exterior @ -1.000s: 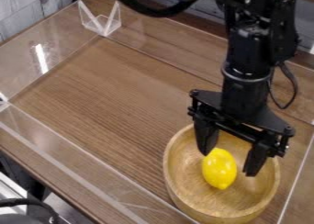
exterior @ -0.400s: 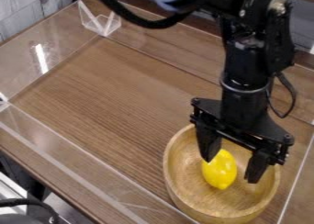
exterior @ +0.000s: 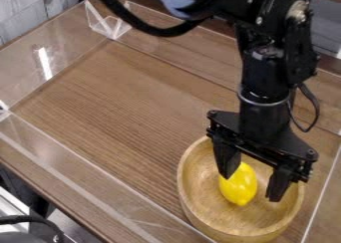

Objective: Remove the lemon from inside the brown bowl and put it on the table

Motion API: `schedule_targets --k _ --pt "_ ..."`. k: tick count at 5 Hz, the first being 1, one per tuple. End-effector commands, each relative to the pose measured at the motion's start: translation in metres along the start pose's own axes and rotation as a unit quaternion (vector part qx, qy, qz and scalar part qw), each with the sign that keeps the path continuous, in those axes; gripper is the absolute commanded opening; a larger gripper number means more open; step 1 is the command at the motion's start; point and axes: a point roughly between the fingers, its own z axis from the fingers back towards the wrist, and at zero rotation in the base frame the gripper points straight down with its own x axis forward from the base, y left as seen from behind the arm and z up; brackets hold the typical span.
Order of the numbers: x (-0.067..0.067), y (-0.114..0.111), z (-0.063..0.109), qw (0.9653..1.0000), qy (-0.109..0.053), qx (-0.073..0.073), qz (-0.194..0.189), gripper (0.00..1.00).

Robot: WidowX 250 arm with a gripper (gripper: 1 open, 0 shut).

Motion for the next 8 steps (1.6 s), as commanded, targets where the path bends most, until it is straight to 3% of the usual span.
schedule_targets --k 1,7,8 --pt "0.006 -0.005 0.014 0.9992 -0.036 -0.014 -0.009 1.00" --pt "0.004 -0.004 -0.022 0.9995 -0.020 -0.006 -0.022 1.00" --pt "0.005 -0.003 -0.026 0.9995 -0.019 -0.005 -0.024 0.00"
